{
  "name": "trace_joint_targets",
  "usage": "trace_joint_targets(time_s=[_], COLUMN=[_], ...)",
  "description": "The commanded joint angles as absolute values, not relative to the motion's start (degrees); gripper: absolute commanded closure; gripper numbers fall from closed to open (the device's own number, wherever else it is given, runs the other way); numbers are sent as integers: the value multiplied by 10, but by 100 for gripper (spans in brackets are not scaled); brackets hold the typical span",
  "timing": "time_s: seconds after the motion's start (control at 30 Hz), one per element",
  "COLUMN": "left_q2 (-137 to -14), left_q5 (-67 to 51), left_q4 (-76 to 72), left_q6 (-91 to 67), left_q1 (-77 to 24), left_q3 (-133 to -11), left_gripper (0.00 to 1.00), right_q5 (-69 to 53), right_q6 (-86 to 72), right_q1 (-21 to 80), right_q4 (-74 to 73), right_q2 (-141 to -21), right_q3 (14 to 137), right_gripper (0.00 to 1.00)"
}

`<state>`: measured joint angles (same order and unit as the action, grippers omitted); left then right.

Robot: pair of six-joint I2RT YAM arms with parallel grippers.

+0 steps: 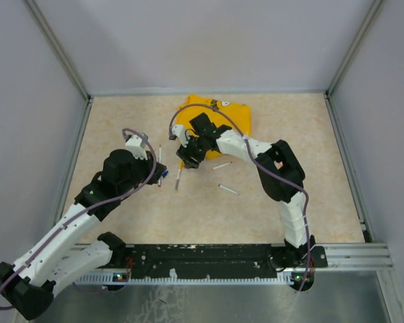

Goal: Insert the pens into the pen caps
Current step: Move the pen cap to the center of the board.

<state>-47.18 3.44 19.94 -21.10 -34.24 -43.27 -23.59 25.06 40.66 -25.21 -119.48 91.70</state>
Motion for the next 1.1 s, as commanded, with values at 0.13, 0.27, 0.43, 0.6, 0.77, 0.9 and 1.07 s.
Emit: trace_joint_targets(time_s=[0.13,0.27,0.43,0.6,0.77,0.9,1.07], left_q2=[-435,-427,-412,-404,-408,-414,-416], left_q5=[61,62,68,74,75,74,73], left_q4=[230,236,242,247,246,244,241], left_q6=[-219,-223,-231,-233,-232,-232,-234], left_q1=[-339,-339,-340,-339,-339,-339,-339], left_q3=[-437,-437,-430,-424,-423,-423,-420], left_gripper=[100,100,100,100,100,100,100], right_q5=[-264,-265,-261,-254,-252,-246,-226], right_q6=[307,312,317,318,317,312,297], right_q1=[410,409,410,410,410,410,413], right_q4=[-271,-273,-295,-306,-312,-314,-291], right_q2=[-1244,-1264,-1292,-1301,-1306,-1303,-1280], right_q3=[990,1009,1037,1039,1037,1028,987], right_gripper=[42,42,42,43,48,56,68])
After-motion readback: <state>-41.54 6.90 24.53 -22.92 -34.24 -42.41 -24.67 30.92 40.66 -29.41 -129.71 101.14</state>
